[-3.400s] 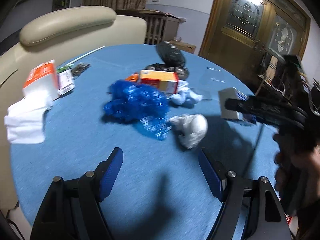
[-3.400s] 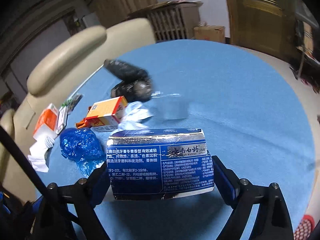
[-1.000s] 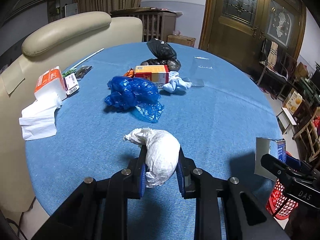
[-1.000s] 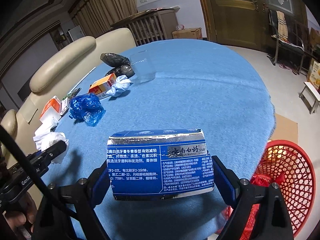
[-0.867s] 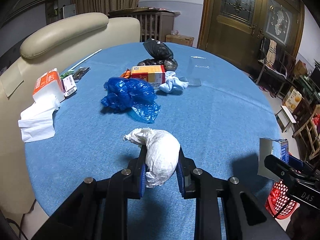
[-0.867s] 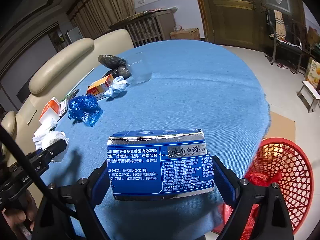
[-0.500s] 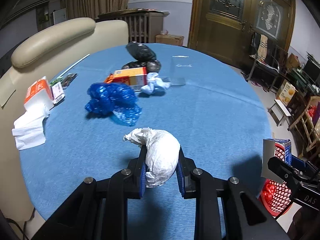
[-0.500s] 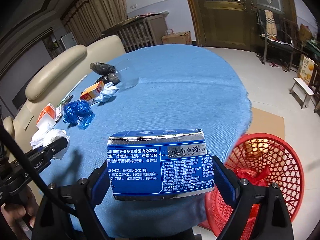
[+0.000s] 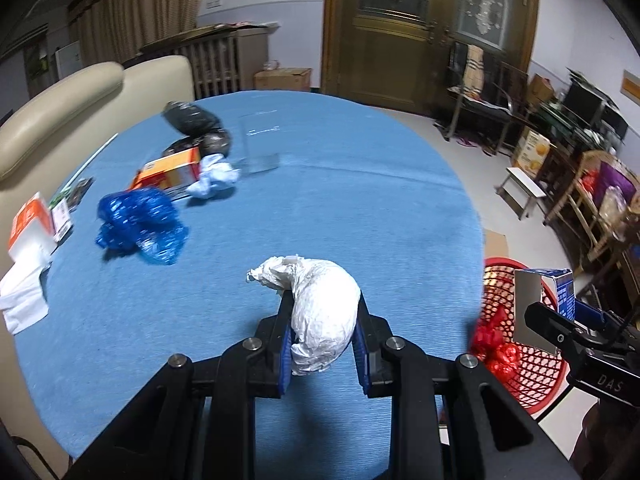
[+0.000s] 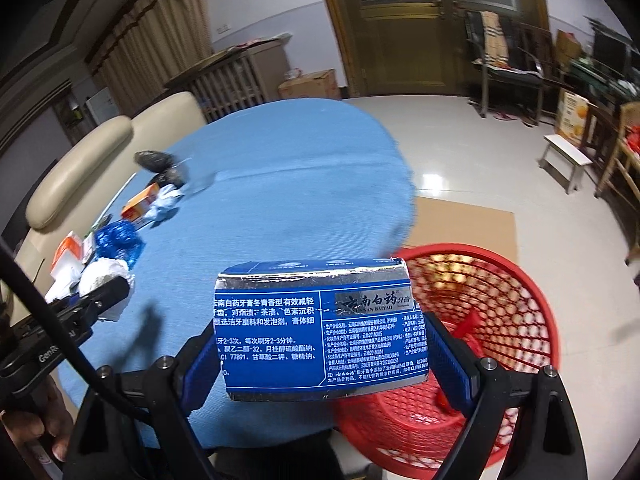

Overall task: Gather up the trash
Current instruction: 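Carry the white bag and toothpaste box to the wastebasket and release both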

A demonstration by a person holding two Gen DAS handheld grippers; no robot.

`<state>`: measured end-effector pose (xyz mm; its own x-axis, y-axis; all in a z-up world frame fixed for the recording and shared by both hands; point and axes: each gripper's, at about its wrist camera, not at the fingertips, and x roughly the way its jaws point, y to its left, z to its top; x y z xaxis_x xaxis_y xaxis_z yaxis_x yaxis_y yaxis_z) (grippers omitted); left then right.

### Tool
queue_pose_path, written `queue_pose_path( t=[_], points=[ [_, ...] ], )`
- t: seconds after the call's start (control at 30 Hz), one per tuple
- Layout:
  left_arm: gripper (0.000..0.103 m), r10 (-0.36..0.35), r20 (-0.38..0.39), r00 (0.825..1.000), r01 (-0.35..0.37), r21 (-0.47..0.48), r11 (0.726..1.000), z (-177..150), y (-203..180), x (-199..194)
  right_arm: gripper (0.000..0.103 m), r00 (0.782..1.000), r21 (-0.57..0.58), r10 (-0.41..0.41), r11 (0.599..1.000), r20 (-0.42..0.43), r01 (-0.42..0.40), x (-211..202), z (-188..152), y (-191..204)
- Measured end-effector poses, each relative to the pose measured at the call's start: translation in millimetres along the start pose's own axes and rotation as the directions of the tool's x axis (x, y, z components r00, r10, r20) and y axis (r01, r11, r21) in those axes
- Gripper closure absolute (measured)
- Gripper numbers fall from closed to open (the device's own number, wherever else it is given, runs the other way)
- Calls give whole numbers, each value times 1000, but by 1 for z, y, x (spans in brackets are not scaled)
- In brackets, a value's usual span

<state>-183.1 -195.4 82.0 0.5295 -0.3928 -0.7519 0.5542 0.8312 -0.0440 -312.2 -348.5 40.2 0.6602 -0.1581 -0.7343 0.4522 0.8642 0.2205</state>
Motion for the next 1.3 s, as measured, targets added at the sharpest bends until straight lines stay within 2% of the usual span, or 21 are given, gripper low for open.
queue_pose_path(
  t=[0.37,0.57,0.77,1.07,1.3],
  points=[
    [76,-109,1,994,108,123,987,7,-65,1,11,992,95,-129,987,9,128,-19,-10,-69],
    [76,-153,-6,988,152,185,971,10,-100,3,10,983,114,-182,976,-24,184,-17,-16,-98],
    [76,-172,-19,985,172,219,961,10,-117,7,10,981,152,-187,969,-57,194,-12,-27,-120],
    [76,-198,-35,980,200,247,948,11,-138,12,9,977,169,-197,964,-76,208,-7,-25,-128],
    [76,-236,-75,969,247,253,935,7,-150,22,9,976,184,-195,960,-96,210,-5,-27,-135]
  ],
)
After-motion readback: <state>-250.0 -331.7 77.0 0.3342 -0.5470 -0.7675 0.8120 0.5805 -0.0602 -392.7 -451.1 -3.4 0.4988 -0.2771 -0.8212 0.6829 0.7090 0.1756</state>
